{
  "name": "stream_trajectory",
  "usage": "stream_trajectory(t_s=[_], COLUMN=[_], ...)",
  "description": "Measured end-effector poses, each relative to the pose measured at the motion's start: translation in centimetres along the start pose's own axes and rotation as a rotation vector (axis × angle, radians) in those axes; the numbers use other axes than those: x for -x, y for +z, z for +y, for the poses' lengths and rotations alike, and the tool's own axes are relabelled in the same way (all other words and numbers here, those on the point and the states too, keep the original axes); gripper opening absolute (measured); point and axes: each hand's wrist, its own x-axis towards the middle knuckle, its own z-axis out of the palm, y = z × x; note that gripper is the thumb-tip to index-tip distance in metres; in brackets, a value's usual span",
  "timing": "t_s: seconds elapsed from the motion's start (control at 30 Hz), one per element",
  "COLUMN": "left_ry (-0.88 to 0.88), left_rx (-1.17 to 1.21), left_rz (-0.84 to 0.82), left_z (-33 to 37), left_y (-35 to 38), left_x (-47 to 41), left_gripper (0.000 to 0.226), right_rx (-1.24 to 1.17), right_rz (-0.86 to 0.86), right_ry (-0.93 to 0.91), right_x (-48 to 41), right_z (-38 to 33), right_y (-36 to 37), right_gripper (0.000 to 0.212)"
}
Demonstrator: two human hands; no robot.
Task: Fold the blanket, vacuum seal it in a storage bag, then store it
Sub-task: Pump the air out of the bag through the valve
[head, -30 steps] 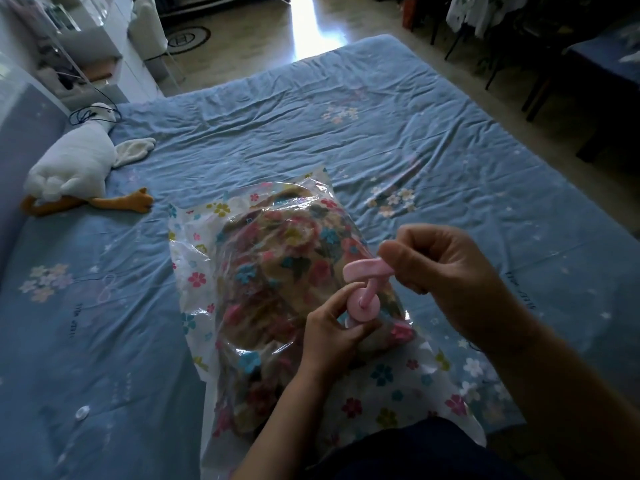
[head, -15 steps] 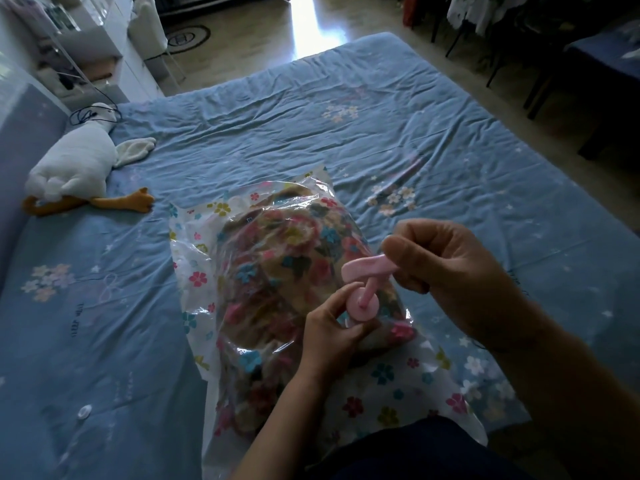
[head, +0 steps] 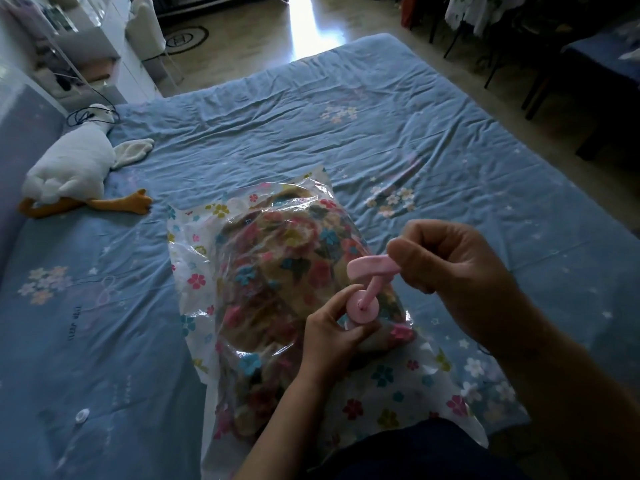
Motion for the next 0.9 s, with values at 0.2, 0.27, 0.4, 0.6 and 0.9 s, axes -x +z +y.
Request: stream_trajectory(t_s=[0.2,0.27,0.4,0.6,0.9], left_ry=[0.008,0.019,0.001,0.041,0.000], left_rx=[0.004,-0.009,-0.015,-0.024,-0.025], left_rz=[0.011,-0.003,-0.001,-0.016,-0.025], left_z=[-0.2,-0.3,-0.2,-0.1,0.0], left_y=[0.1,-0.2,-0.3,0.0,-0.3], left_x=[0.0,0.0,-0.1,-0.3,-0.3], left_gripper=[0.049,0.044,0.049,0.048,0.053], right_rx=[0.352,0.329,0.085,0.251,0.040], right_rz=[0.067,0.063,0.031,0.075,0.027], right_ry=[0.310,0.243,0.011,0.227,-0.054], right_x=[1.3,1.1,-0.1,0.7,-0.2], right_z=[7.6,6.4,0.3,5.9,0.2], right_y=[-0.2,0.1,0.7,-0.1,0.2], right_gripper=[0.043,0.051,0.032,0.037,0.031])
